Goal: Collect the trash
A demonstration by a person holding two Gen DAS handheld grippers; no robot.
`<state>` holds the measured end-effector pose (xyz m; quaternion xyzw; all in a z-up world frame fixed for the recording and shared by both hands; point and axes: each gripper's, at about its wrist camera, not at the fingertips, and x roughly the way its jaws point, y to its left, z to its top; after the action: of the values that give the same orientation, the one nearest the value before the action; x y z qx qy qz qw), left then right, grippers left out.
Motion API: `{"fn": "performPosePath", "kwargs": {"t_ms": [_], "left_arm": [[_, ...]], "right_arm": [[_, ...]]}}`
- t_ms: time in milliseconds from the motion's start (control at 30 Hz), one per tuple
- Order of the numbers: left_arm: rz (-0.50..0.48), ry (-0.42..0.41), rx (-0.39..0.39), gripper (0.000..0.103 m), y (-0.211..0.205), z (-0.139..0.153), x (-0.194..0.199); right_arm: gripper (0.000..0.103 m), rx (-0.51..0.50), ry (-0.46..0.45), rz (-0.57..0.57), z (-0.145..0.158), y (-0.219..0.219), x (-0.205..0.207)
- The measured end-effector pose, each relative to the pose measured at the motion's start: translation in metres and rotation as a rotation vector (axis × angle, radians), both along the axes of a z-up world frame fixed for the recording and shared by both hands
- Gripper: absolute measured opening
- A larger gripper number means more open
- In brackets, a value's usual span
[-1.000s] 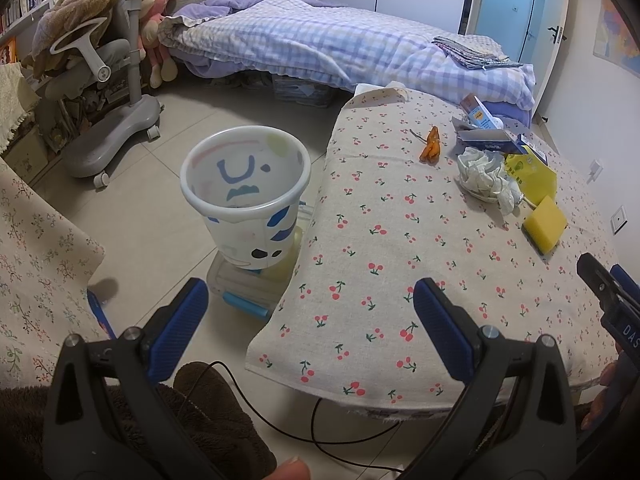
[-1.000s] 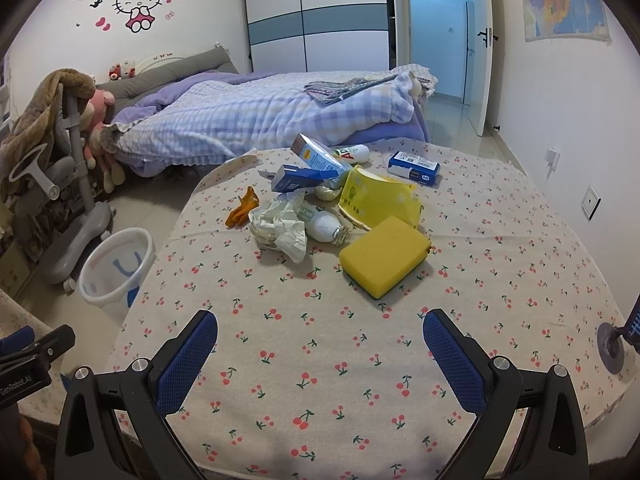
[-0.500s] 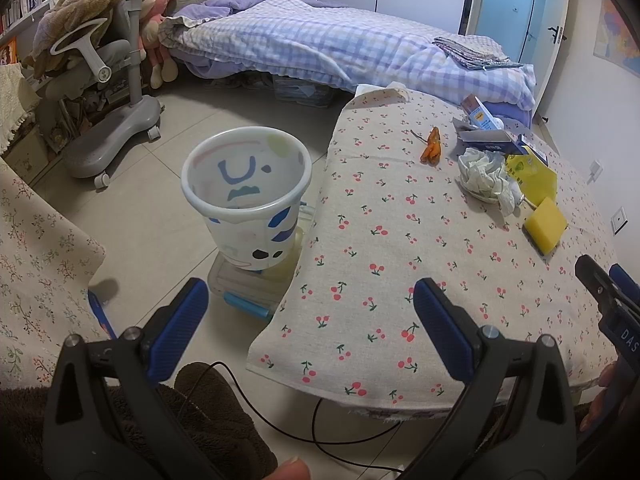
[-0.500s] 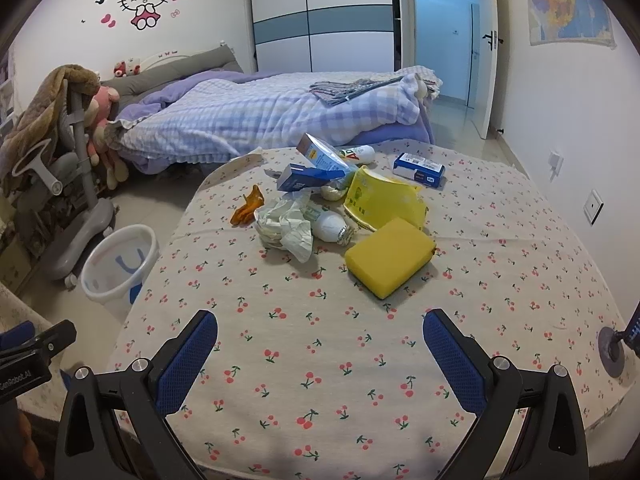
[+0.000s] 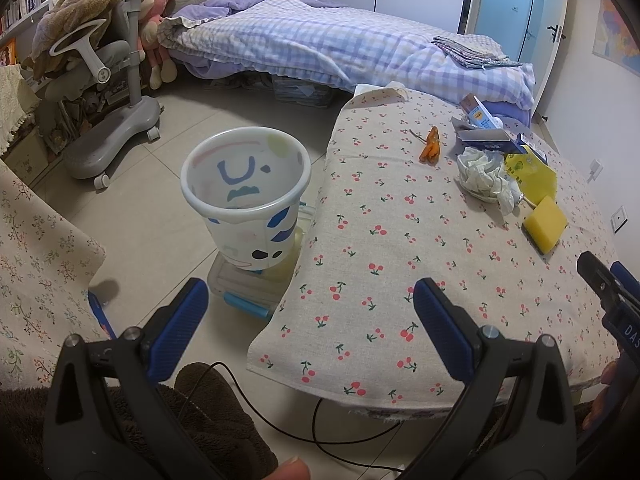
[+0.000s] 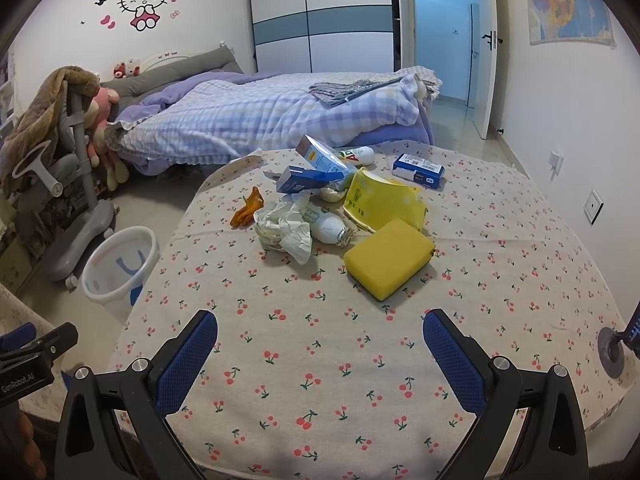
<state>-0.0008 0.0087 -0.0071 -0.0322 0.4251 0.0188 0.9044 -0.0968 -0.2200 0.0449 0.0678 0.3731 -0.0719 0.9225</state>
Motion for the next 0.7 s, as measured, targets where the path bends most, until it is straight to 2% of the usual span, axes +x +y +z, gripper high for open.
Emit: {"fn": "performPosePath", "kwargs": {"t_ms": [167, 467, 600, 700], "left_arm": [[-0.037, 0.037, -0.023, 0.102, -0.003, 0.004, 0.008], [-0.163, 0.098, -0.008, 0.102, -0.034, 0.030, 0.048], [-0.209, 0.109, 0.025, 0.102, -0.049, 0.040, 0.069], [-0.243, 0.132, 0.049, 0.102, -0.060, 0.043, 0.087]], "right_arm": [[0.103, 0.007, 0.017, -0.027, 0.006, -0.011, 0.007], [0.103, -0.023, 0.115, -0.078, 0.040, -0.056, 0.057], [0.103, 0.003, 0.192, -0.087, 0.039, -0.085, 0.084], [0.103, 0.035, 0.269, -0.087, 0.025, -0.100, 0.103]]}}
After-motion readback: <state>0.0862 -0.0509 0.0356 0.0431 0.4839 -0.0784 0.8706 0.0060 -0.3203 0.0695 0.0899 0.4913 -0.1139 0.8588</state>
